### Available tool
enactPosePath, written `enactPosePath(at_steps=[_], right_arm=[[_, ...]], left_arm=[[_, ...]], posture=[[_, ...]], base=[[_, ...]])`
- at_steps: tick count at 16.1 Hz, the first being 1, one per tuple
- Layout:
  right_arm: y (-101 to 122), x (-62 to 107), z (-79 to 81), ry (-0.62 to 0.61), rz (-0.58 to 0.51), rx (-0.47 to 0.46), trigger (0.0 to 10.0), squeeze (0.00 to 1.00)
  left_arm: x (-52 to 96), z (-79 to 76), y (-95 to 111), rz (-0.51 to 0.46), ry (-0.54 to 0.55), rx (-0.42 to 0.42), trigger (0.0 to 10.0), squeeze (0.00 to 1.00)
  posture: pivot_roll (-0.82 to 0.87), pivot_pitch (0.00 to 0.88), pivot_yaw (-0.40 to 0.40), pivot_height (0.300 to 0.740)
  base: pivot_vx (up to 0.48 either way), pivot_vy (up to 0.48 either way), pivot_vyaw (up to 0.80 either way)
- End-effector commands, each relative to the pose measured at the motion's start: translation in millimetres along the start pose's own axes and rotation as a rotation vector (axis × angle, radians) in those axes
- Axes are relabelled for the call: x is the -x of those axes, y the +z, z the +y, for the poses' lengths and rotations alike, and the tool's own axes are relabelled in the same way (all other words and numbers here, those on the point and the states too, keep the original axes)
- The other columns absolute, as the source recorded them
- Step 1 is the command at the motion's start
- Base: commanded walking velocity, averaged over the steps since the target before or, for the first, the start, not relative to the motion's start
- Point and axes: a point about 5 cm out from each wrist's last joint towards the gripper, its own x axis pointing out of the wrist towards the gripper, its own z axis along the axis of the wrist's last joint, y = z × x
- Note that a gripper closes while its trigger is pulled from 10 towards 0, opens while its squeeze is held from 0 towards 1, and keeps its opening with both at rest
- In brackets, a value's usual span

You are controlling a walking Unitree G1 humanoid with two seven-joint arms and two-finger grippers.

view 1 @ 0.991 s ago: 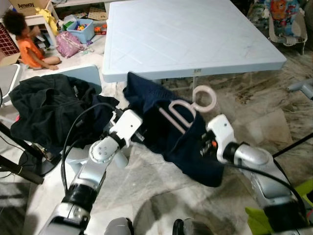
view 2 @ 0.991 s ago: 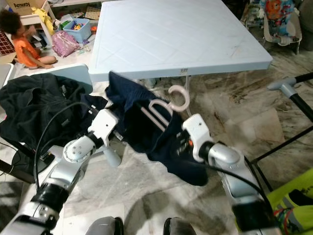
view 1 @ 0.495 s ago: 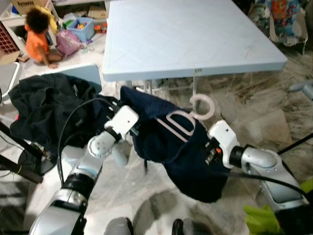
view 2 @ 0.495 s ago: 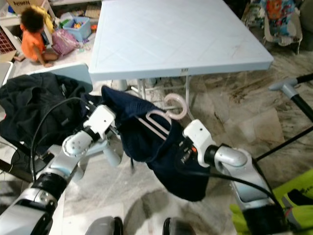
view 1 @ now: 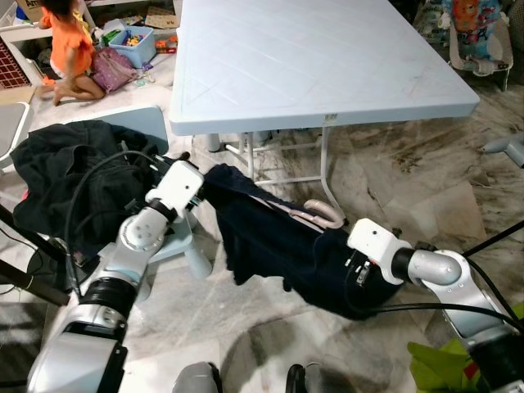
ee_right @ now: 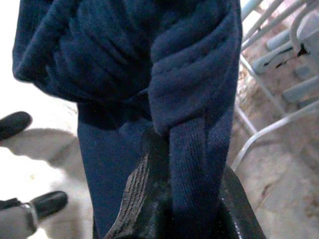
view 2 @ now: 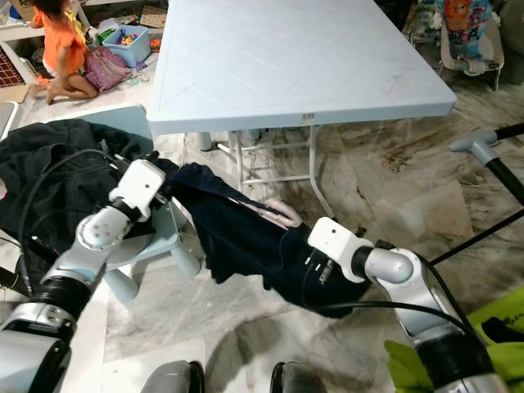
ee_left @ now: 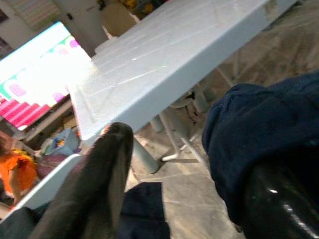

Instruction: Hang hanger

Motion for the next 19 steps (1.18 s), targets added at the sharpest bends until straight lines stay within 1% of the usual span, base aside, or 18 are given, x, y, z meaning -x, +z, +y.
enactPosePath(at_steps=[1, 3, 4, 5, 6, 7, 8, 9, 10, 11, 12, 13, 14, 15, 16, 17, 18, 19], right_arm=[[-9.9, 5.2, -4.1, -0.008, 0.05, 0.035, 10.0, 0.0], [-9.8, 15.3, -14.4, -0.001, 0.007, 0.019, 10.0, 0.0], [-8.3, 21.0, -21.6, -0.008, -0.013, 0.026, 10.0, 0.0], [-2.9, 32.8, -33.3, -0.015, -0.068, 0.011, 10.0, 0.0], [-1.0, 39.5, -40.1, -0.023, -0.093, 0.008, 10.0, 0.0], [0.0, 47.0, -46.3, -0.025, -0.116, 0.0, 10.0, 0.0], [1.9, 58.6, -50.4, 0.006, -0.155, -0.011, 10.0, 0.0], [3.3, 63.9, -51.1, 0.026, -0.167, -0.016, 10.0, 0.0], [6.1, 77.9, -53.6, 0.081, -0.195, -0.04, 10.0, 0.0], [7.9, 86.3, -53.8, 0.126, -0.215, -0.065, 10.0, 0.0], [8.9, 89.6, -52.9, 0.151, -0.222, -0.072, 10.0, 0.0], [8.9, 99.4, -50.2, 0.221, -0.208, -0.067, 10.0, 0.0], [14.1, 107.1, -50.3, 0.261, -0.244, -0.094, 10.0, 0.0], [25.0, 103.6, -60.3, 0.177, -0.338, -0.136, 10.0, 0.0], [30.1, 99.8, -63.9, 0.139, -0.382, -0.162, 10.0, 0.0], [40.5, 86.0, -68.0, 0.038, -0.452, -0.194, 10.0, 0.0], [41.6, 74.6, -69.5, -0.031, -0.443, -0.2, 10.0, 0.0], [42.1, 65.0, -66.8, -0.059, -0.447, -0.21, 10.0, 0.0]], left_arm=[[2.3, 24.0, 3.5, -0.012, 0.08, -0.005, 0.0, 0.0], [11.4, 38.3, -10.6, 0.059, 0.128, 0.009, 0.0, 0.0], [14.6, 42.4, -15.6, 0.088, 0.145, 0.023, 0.0, 0.0], [19.5, 46.4, -25.0, 0.146, 0.157, 0.046, 0.0, 0.0], [21.5, 47.8, -28.5, 0.167, 0.163, 0.058, 0.0, 0.0], [22.2, 47.7, -30.2, 0.178, 0.163, 0.071, 0.1, 0.0], [22.9, 47.1, -32.6, 0.194, 0.16, 0.088, 0.2, 0.0], [23.0, 46.9, -33.8, 0.203, 0.159, 0.095, 0.2, 0.0], [23.5, 46.0, -37.1, 0.228, 0.155, 0.118, 1.3, 0.0], [24.1, 45.1, -39.6, 0.244, 0.15, 0.142, 1.0, 0.0], [24.5, 44.8, -40.8, 0.251, 0.15, 0.156, 0.9, 0.0], [25.0, 44.6, -42.7, 0.262, 0.152, 0.181, 0.0, 0.0], [24.6, 41.9, -44.1, 0.277, 0.137, 0.189, 0.0, 0.0], [22.1, 32.1, -43.5, 0.273, 0.087, 0.196, 0.1, 0.0], [20.5, 26.2, -42.3, 0.266, 0.059, 0.197, 0.2, 0.0], [16.1, 10.8, -38.6, 0.249, -0.003, 0.195, 1.3, 0.0], [14.2, -1.8, -37.6, 0.249, -0.054, 0.202, 2.9, 0.0], [13.4, -12.0, -36.8, 0.245, -0.09, 0.189, 9.8, 0.0]], posture=[[-0.05, 0.093, 0.002, 0.74], [-0.06, 0.09, 0.001, 0.74], [-0.06, 0.089, 0.001, 0.74], [-0.06, 0.089, 0.001, 0.74], [-0.06, 0.089, 0.001, 0.74], [-0.07, 0.086, -0.001, 0.74], [-0.07, 0.086, -0.001, 0.74], [-0.07, 0.086, -0.001, 0.74], [-0.07, 0.088, 0.0, 0.74], [-0.08, 0.089, 0.002, 0.74], [-0.08, 0.09, 0.004, 0.74], [-0.08, 0.091, 0.006, 0.74], [-0.08, 0.092, 0.008, 0.74], [-0.09, 0.091, 0.01, 0.74], [-0.09, 0.091, 0.01, 0.74], [-0.09, 0.091, 0.01, 0.74], [-0.08, 0.088, 0.011, 0.74], [-0.07, 0.087, 0.01, 0.74]], base=[[0.0, 0.0, 0.0], [0.0, 0.0, 0.0], [0.0, 0.0, 0.0], [0.0, 0.0, 0.0], [0.0, 0.0, 0.0], [0.0, 0.0, 0.0], [0.0, 0.0, 0.0], [0.0, 0.0, 0.0], [0.0, 0.0, 0.0], [0.0, 0.0, 0.0], [0.0, 0.0, 0.0], [0.0, 0.0, 0.0], [0.0, 0.0, 0.0], [0.0, 0.0, 0.0], [0.0, 0.0, 0.0], [0.0, 0.0, 0.0], [0.0, 0.0, 0.0], [0.0, 0.0, 0.0]])
